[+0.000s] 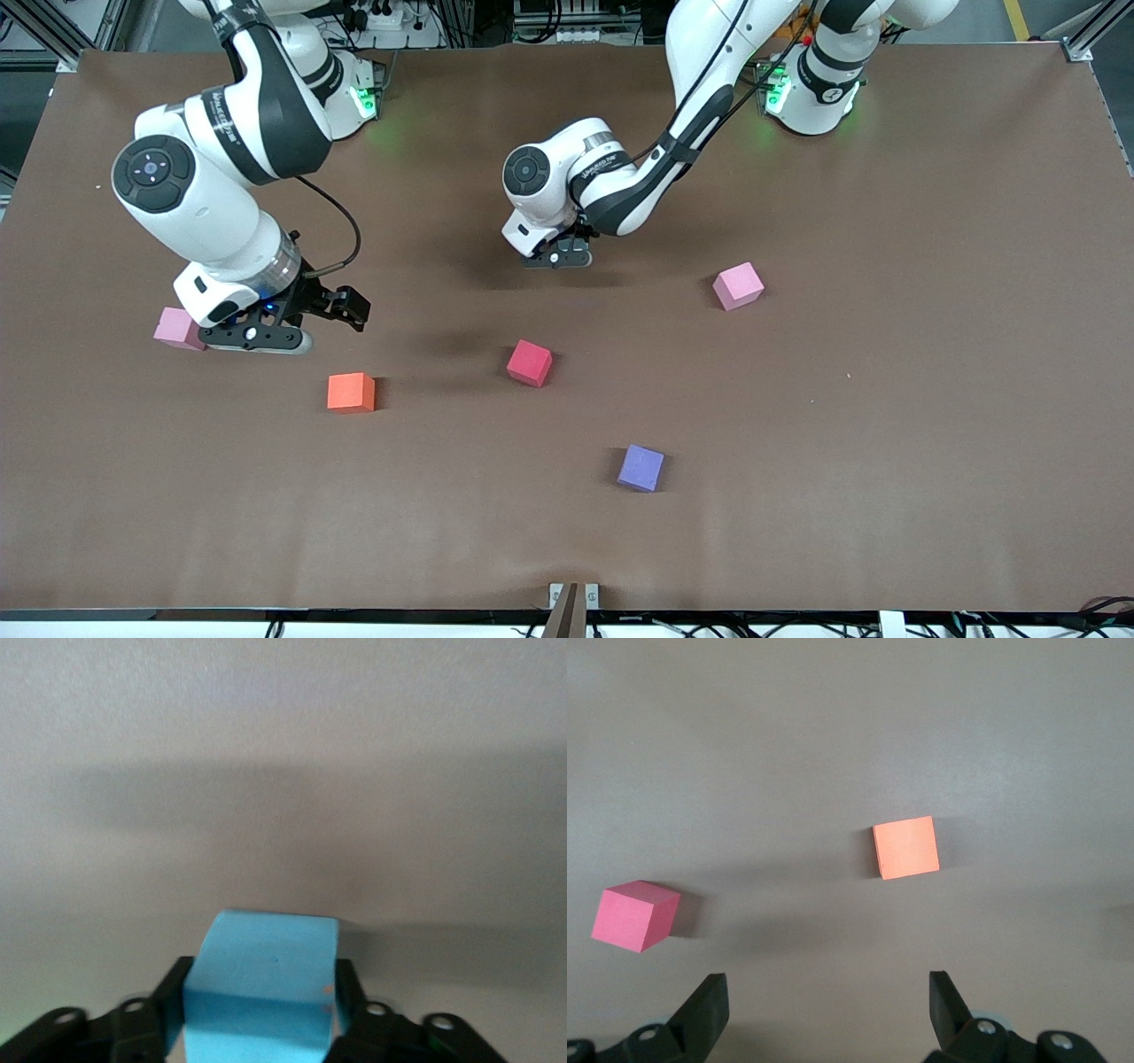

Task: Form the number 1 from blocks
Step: 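Grasp the cyan block with the left gripper and place it by purple, then grasp the red block with the right gripper while the left gripper grasps pink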

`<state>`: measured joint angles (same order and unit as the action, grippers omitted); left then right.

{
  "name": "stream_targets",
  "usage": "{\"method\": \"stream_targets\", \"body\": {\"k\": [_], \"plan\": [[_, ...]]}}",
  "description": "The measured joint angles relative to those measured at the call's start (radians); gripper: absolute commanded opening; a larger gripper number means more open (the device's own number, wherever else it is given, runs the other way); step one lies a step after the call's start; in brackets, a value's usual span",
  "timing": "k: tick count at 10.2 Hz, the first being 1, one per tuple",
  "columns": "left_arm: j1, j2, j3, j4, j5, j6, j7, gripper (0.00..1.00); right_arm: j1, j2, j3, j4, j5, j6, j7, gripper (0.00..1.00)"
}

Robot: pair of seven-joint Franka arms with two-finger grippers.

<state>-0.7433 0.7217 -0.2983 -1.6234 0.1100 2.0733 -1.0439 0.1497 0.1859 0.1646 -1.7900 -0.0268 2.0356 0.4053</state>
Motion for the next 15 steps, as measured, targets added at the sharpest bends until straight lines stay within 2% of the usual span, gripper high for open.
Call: {"method": "stream_targets", "body": {"k": [4, 7, 9, 12, 15], "plan": [[0.045, -0.024, 0.016, 0.02, 0.001, 0.002, -0.013, 1.0, 0.001, 0.009, 0.0, 0.009, 0.0, 0.001, 0.0, 1.0], [0.225, -0.096, 0.029, 0.025, 0.019, -0.015, -0.007, 1.0, 0.009, 0.016, 0.003, 0.018, 0.0, 0.001, 0.004, 1.0], [0.34, -0.107, 0.031, 0.023, 0.029, -0.075, -0.004, 1.0, 0.042, 0.042, 0.005, 0.044, 0.0, 0.003, 0.065, 1.0], [0.502, -0.111, 0.027, -0.015, 0.03, -0.171, 0.108, 1.0, 0.115, 0.141, 0.005, 0.121, -0.001, 0.014, 0.229, 1.0], [0.55, -0.144, 0.015, -0.15, 0.03, -0.169, 0.125, 1.0, 0.186, 0.279, 0.005, 0.187, -0.023, 0.12, 0.399, 1.0]]}}
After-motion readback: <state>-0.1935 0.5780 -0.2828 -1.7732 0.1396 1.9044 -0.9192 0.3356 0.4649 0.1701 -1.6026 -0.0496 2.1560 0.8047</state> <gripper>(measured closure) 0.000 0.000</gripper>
